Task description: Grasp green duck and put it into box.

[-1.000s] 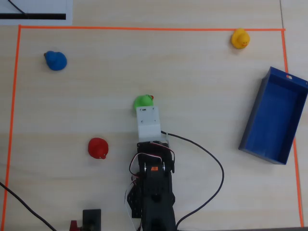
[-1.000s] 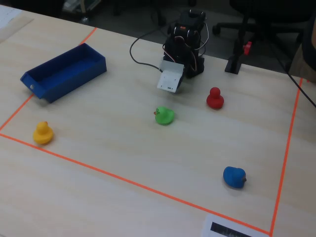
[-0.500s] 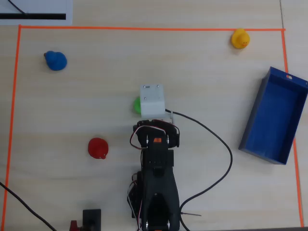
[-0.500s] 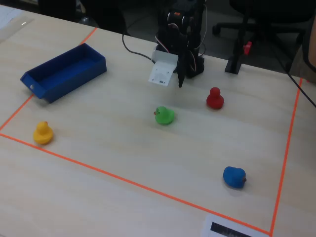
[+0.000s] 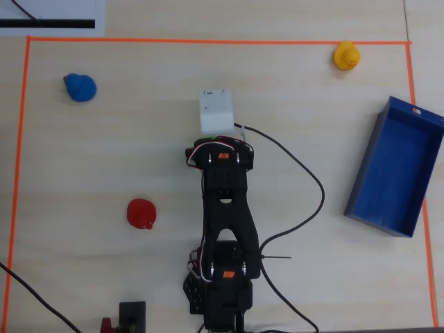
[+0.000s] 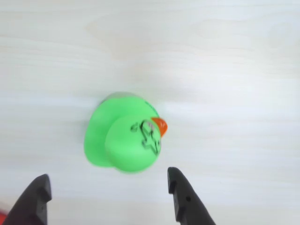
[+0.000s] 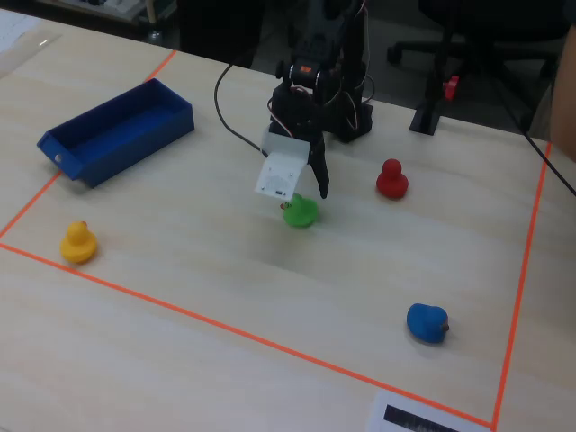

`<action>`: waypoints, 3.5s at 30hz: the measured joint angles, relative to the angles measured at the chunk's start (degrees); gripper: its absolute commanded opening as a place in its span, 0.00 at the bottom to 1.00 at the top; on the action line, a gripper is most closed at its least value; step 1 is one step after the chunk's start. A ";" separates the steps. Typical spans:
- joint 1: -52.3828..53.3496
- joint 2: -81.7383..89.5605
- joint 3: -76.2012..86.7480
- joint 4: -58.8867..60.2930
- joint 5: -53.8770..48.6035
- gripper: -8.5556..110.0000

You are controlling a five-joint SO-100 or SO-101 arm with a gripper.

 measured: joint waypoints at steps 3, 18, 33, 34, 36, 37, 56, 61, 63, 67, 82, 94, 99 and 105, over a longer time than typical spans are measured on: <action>0.00 -4.57 -2.55 1.14 -0.18 0.39; 0.09 -15.21 -9.49 4.39 0.70 0.41; 2.02 -18.90 -10.20 -1.23 0.88 0.42; 2.11 -18.90 -10.02 -1.49 0.97 0.41; 2.20 -18.90 -9.23 -1.85 1.05 0.37; 2.29 -18.90 -8.96 -1.93 0.97 0.32; 5.62 -19.34 -9.14 -9.49 -3.08 0.07; 11.16 -14.15 -15.21 -3.16 -2.81 0.07; 13.10 -12.30 -17.93 -1.76 -3.16 0.07; 19.34 -11.60 -25.22 2.64 -3.16 0.07; 50.89 -29.97 -60.29 4.48 -7.03 0.07; 58.97 -46.49 -62.75 -16.17 -7.03 0.07; 59.68 -50.54 -62.75 -19.25 -7.03 0.07; 59.77 -52.29 -62.75 -19.51 -7.03 0.07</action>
